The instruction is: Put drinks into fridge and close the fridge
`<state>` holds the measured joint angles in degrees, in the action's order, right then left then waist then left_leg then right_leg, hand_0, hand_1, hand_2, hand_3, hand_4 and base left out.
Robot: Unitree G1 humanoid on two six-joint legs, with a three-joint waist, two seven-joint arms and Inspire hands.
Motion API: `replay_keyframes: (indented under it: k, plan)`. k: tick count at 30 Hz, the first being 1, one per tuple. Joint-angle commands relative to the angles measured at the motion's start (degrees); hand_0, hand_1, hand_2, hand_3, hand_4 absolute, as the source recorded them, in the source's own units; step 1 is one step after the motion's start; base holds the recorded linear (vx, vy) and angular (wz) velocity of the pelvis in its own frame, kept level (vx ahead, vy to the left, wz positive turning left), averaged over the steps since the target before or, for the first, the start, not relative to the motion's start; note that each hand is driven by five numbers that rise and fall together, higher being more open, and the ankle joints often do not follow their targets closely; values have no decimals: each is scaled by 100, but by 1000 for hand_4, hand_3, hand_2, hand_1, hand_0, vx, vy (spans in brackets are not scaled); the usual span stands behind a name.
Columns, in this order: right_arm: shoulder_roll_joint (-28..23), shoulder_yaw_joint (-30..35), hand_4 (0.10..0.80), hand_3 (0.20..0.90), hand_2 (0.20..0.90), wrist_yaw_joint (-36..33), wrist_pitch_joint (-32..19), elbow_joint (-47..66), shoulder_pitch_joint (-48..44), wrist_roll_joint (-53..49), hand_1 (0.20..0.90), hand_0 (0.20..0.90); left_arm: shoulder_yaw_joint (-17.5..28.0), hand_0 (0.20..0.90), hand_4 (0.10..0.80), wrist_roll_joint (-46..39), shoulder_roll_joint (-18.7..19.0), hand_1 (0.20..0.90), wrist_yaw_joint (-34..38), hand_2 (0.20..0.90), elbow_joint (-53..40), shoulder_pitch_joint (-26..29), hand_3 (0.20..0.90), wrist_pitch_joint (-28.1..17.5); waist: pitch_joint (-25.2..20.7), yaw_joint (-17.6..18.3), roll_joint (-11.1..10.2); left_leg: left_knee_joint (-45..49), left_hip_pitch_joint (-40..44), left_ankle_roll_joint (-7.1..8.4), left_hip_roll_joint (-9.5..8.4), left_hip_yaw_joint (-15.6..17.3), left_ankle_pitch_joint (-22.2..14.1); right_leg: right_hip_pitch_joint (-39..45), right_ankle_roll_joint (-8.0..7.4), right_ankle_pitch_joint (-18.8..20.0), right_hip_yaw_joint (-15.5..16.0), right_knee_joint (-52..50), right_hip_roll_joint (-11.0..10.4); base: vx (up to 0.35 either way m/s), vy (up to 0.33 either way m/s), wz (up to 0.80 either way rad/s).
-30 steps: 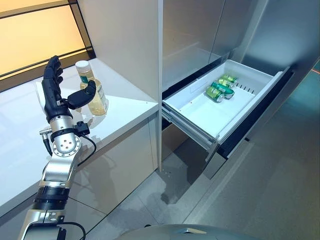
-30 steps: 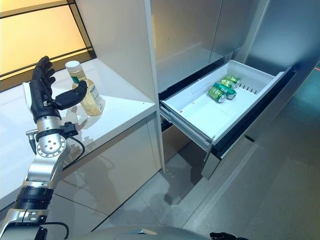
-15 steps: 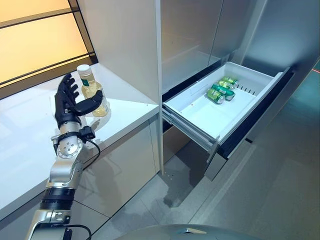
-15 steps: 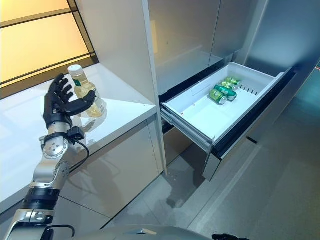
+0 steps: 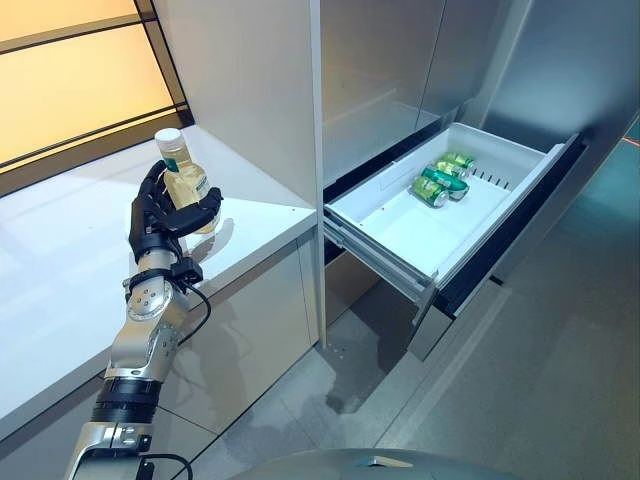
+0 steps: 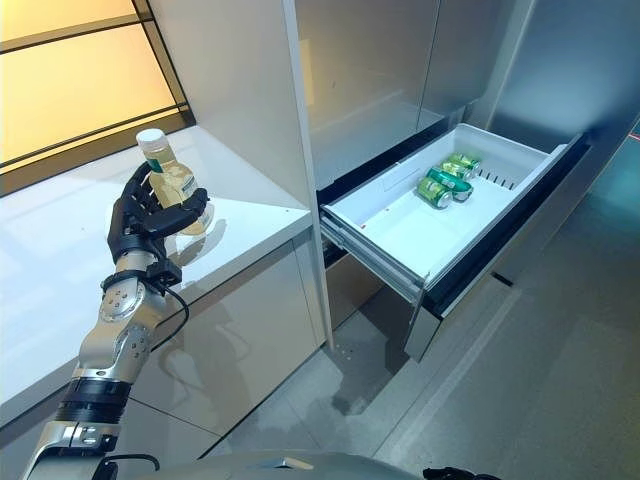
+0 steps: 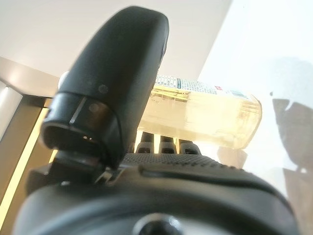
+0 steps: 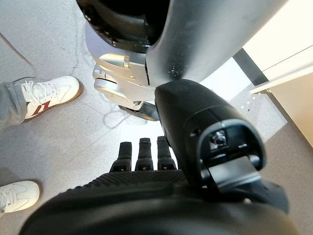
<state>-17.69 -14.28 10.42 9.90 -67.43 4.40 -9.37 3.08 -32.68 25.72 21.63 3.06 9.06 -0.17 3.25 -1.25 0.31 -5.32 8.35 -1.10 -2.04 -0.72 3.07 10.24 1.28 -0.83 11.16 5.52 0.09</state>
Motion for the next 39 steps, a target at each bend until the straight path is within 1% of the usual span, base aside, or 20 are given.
replay_keyframes:
  k: [1, 6, 13, 18, 20, 28, 39]
  plan:
    - [269, -121, 800, 900, 900, 261, -41, 125, -239, -1, 900, 900, 89, 900, 800, 194, 315, 900, -14, 900, -20, 828, 900, -756, -88, 104, -17, 32, 84, 127, 5, -99, -691, -84, -521, -145, -275, -103, -151, 0, 0, 0]
    - [273, -143, 800, 900, 900, 269, -91, 59, -237, 4, 900, 900, 34, 900, 800, 428, 368, 900, 82, 900, 175, 973, 900, -831, -105, 142, -25, 32, 105, 125, 7, -74, -700, -80, -522, -140, -305, -105, -141, 0, 0, 0]
    - [262, -172, 800, 900, 900, 296, -134, 7, -235, 37, 900, 900, -3, 900, 800, 311, 404, 900, 132, 900, 318, 1147, 900, -1004, -121, 189, -25, 32, 126, 122, 9, -39, -710, -79, -525, -142, -356, -110, -137, 5, -1, -1]
    - [249, -188, 800, 900, 900, 315, -124, 9, -243, 49, 900, 900, -1, 900, 800, 358, 403, 900, 183, 900, 370, 1238, 900, -1058, -129, 211, -27, 32, 138, 121, 11, -32, -717, -76, -522, -142, -369, -114, -130, 0, 0, 0]
    - [250, -207, 800, 900, 900, 323, -150, -25, -248, 58, 900, 900, -4, 900, 800, 390, 419, 900, 227, 900, 480, 1336, 900, -1167, -139, 231, -26, 32, 140, 126, 17, -13, -717, -80, -524, -141, -380, -116, -130, 0, 0, 0]
    - [249, -268, 800, 900, 900, 314, -119, -5, -242, 56, 900, 900, -19, 900, 800, 580, 524, 900, 427, 900, 620, 1578, 900, -1317, -172, 283, -22, 32, 151, 131, 18, 8, -728, -87, -527, -143, -410, -121, -120, 0, 0, 0]
    - [223, -270, 800, 900, 900, 332, -150, -41, -229, 100, 900, 900, -64, 900, 800, 619, 685, 900, 438, 900, 925, 1840, 900, -1257, -194, 347, -6, 33, 169, 126, 18, 38, -747, -90, -528, -153, -458, -127, -112, 5, 0, -1]
